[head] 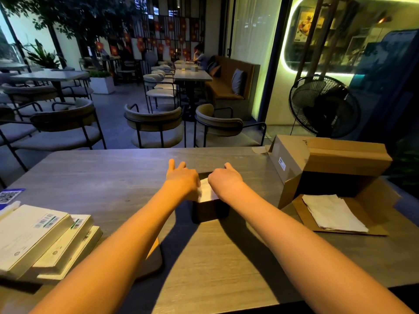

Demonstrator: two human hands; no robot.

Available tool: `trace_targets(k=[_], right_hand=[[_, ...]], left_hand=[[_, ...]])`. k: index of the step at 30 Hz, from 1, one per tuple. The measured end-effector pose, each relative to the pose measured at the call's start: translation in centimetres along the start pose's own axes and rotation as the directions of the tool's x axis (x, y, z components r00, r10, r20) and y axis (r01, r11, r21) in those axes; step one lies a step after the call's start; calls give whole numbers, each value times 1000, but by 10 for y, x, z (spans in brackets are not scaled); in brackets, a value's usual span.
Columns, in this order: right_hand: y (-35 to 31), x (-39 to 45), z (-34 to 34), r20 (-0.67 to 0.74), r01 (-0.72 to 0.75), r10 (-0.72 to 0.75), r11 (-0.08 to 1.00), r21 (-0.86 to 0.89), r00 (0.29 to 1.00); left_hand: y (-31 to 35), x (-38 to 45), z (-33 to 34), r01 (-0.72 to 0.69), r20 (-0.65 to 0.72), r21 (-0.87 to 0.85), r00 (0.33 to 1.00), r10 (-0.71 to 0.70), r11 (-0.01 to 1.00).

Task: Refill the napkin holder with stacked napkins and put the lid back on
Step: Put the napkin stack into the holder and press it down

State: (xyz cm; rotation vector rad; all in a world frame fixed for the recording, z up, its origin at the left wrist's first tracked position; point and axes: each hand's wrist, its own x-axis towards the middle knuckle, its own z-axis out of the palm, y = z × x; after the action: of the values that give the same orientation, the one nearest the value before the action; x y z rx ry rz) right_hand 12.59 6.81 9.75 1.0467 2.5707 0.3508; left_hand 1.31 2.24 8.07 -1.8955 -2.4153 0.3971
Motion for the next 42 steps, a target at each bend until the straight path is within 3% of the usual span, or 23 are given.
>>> trace_targets(k=[7,11,13,17,23,28,30,32,36,39,42], right_hand=[[10,4,1,44,6,0,991,-134,999],[19,0,-5,-40,22,-27,993,-113,999],[19,-1,-2,-85,29,-40,992,-122,996],[19,4,16,-77,-1,-7,994,-106,997],[19,14,22,-10,-40,40,999,-13,999],[27,3,23,-53,23,-17,993,116,998],[36,-13,25,-187,76,-36,974,213,982],[45,-30,30,-339,127,-7,934,333,941],[72,-57,38,-519,193,143,820,539,843],[105,-79,43,-587,215,320,717,664,744],[134,-106,53,-555,188,403,661,726,728]], left_hand=[[8,2,2,32,44,43,998,-34,999],[13,-4,-1,-32,-137,75,990,42,997],[13,-4,1,-66,-90,47,993,70,997],[6,4,5,1,82,-16,997,0,1000],[11,10,4,21,53,-4,998,-21,1000],[7,0,7,27,46,-154,999,-20,988],[4,-9,8,-13,-22,-232,1000,8,973],[6,-19,7,-70,-182,-311,983,13,948],[35,-35,-4,-298,-523,-505,852,-13,810],[75,-42,-12,-499,-638,-565,769,35,657],[120,-42,-21,-584,-660,-635,750,37,505]])
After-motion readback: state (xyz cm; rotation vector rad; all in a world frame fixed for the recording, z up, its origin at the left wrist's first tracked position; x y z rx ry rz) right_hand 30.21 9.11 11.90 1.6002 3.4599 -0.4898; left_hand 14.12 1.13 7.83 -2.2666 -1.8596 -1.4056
